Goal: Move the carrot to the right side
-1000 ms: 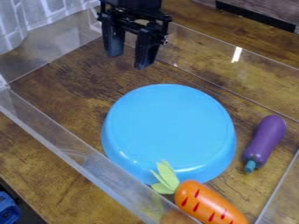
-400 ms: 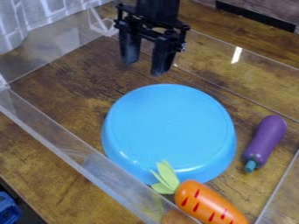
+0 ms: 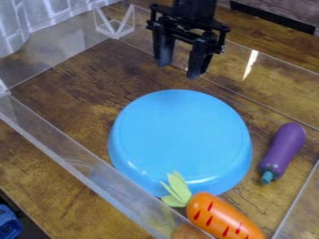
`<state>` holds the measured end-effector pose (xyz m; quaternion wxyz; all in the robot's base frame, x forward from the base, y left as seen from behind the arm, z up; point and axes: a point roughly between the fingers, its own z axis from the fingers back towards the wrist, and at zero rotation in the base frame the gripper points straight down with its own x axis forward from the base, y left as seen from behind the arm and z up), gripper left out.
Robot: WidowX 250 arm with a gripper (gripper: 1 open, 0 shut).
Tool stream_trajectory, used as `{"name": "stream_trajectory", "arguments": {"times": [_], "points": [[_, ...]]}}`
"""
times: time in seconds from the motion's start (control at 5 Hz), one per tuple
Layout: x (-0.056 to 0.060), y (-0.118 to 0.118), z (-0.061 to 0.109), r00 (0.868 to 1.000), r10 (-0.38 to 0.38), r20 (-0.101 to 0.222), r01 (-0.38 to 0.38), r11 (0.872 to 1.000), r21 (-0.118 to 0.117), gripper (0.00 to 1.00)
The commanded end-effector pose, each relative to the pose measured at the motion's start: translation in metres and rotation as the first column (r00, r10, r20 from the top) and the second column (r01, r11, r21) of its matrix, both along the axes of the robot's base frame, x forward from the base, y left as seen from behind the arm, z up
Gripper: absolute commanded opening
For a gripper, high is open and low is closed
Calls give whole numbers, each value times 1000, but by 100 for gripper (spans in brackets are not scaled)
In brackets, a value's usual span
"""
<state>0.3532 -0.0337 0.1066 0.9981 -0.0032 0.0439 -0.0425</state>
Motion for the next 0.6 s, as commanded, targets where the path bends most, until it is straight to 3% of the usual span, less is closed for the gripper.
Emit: {"name": "stream_trajectory", "arguments": {"times": [0.0, 0.2, 0.4], "points": [[0, -16, 10, 997, -50, 50, 51, 999, -6, 100], [-7, -28, 1, 995, -90, 40, 90, 996, -6, 100], [-25, -51, -5, 985, -168, 33, 168, 986, -4, 100]]}}
